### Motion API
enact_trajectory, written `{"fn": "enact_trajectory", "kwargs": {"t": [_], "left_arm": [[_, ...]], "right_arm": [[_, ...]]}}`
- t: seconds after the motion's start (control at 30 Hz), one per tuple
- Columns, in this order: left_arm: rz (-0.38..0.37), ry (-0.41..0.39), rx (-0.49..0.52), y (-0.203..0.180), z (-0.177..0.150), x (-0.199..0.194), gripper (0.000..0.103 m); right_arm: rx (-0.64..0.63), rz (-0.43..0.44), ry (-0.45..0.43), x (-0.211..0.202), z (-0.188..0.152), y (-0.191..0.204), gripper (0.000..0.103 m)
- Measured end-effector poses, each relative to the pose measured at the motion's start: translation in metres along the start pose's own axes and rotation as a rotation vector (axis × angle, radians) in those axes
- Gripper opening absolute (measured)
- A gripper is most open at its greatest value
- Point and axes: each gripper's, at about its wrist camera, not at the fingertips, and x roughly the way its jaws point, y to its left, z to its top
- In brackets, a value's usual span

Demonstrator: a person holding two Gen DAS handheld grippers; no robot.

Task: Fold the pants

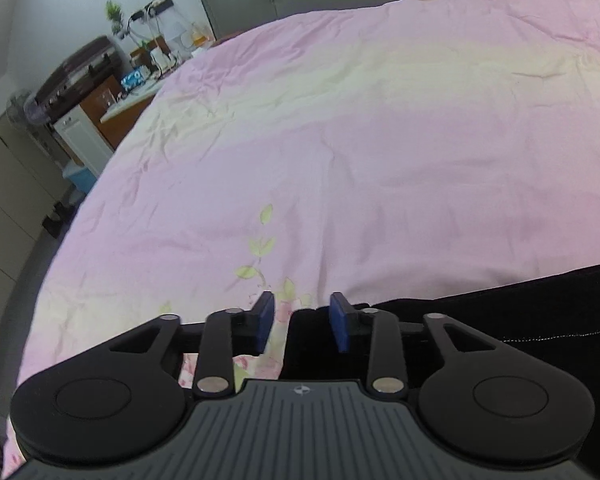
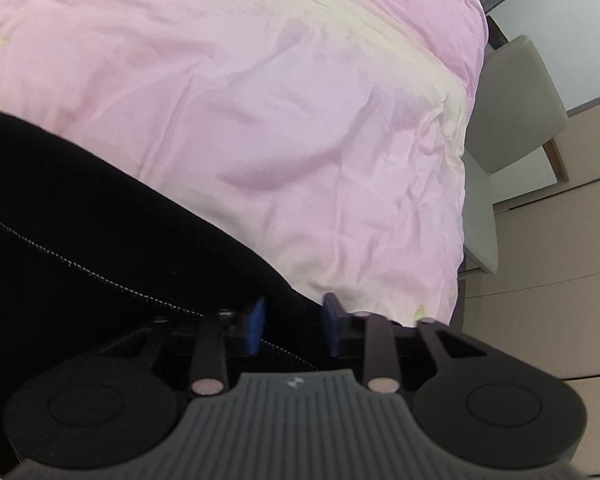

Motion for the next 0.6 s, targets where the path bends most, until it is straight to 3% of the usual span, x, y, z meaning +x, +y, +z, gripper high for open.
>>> {"fn": "enact_trajectory", "kwargs": {"t": [0.03, 0.07, 0.17, 0.4, 0.47, 0.6], "left_arm": [[0.02, -0.027, 0.018, -0.002, 0.001, -0.007, 0.061], [0.038, -0.054, 0.033, -0.005, 0.003, -0.015, 0.065], [0.035, -0.078, 0.04, -0.017, 0.01, -0.034, 0.065], [-0.145, -0.067, 0.069, -0.069, -0.009, -0.076, 0.065], [-0.199, -0.046, 0.07, -0.084, -0.019, -0.083, 0.065], [-0.269, 0.011, 0.043, -0.107, -0.045, -0.09, 0.065]], "right_arm": [[0.039, 0.021, -0.015, -0.006, -0.002, -0.01, 0.051], [0.085, 0.044, -0.024, -0.012, -0.005, -0.02, 0.052], [0.208, 0.092, -0.04, -0.026, -0.019, -0.051, 0.057], [0.508, 0.139, -0.022, -0.024, -0.084, -0.117, 0.054], [0.602, 0.174, 0.0, -0.015, -0.109, -0.129, 0.048], [0.778, 0.258, 0.035, -0.002, -0.155, -0.134, 0.047]]}}
